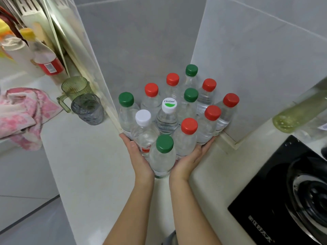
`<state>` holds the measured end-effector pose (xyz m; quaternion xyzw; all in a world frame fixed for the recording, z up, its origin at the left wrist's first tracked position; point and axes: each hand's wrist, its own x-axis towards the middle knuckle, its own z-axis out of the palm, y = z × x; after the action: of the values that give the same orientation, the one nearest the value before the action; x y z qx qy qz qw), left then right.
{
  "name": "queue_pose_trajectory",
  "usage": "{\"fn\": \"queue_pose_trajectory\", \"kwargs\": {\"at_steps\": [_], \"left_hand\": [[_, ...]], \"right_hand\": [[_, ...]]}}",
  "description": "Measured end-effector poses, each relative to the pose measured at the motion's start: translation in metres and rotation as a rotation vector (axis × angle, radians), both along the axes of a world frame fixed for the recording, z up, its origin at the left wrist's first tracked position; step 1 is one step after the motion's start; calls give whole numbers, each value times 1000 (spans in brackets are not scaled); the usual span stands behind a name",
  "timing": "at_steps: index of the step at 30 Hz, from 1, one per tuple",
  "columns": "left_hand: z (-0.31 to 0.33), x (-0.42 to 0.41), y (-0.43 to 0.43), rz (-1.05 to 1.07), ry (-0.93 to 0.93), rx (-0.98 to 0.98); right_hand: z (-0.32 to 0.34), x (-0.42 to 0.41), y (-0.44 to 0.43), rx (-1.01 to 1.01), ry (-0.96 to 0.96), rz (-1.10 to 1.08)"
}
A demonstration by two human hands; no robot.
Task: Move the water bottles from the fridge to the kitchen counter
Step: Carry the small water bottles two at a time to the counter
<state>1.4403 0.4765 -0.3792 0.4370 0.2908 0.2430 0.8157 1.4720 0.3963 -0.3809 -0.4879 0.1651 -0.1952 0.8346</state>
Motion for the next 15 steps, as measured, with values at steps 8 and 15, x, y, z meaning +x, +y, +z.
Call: {"fn": "queue_pose_trajectory", "kwargs": {"at_steps": [8,15], "left_hand": [[-2,-1,-1,20,0,6],[-1,-3,-2,36,7,21]], "right_hand": [[-2,1,-4,-74,13,-17],[2,15,-20,-80,1,-30]]}}
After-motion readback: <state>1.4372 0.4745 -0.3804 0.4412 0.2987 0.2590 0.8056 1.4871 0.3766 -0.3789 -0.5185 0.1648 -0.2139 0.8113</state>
